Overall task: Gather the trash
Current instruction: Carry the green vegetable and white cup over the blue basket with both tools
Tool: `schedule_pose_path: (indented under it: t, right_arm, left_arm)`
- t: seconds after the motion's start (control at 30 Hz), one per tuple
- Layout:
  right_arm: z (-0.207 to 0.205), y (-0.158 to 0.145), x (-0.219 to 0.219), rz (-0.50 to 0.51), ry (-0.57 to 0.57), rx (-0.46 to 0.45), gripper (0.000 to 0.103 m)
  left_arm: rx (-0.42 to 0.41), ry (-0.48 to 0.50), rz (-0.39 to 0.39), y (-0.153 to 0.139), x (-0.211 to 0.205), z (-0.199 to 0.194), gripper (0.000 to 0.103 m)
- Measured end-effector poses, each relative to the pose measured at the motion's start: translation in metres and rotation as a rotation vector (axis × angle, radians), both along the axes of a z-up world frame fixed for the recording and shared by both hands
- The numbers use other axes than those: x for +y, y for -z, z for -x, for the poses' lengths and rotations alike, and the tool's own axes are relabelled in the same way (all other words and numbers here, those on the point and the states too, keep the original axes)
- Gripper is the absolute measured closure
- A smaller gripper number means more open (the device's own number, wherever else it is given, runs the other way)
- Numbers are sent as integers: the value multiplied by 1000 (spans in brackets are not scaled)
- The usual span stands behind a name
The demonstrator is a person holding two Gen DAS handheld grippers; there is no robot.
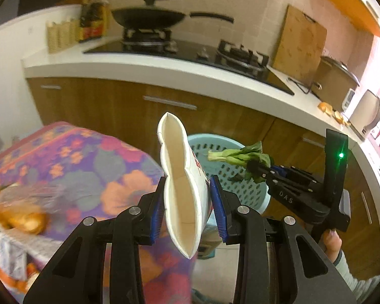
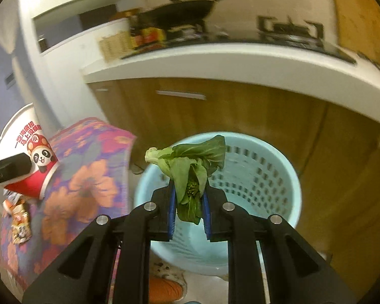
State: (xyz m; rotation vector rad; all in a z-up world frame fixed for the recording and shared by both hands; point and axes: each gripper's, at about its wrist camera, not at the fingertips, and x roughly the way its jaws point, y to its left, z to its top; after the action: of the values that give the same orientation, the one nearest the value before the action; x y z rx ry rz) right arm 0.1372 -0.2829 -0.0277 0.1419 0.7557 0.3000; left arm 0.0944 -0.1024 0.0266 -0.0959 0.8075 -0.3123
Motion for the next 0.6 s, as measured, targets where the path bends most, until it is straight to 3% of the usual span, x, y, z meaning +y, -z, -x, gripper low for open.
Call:
schedule_pose_path:
  t: [0.2, 0.6]
  right_arm:
    - [-20, 26, -22, -13, 70, 98, 88]
    - [-38, 53, -38, -12, 124, 236, 88]
  left_arm:
    - [102, 98, 26, 30, -40, -39, 70]
    - [150, 93, 7, 53, -72, -75, 67]
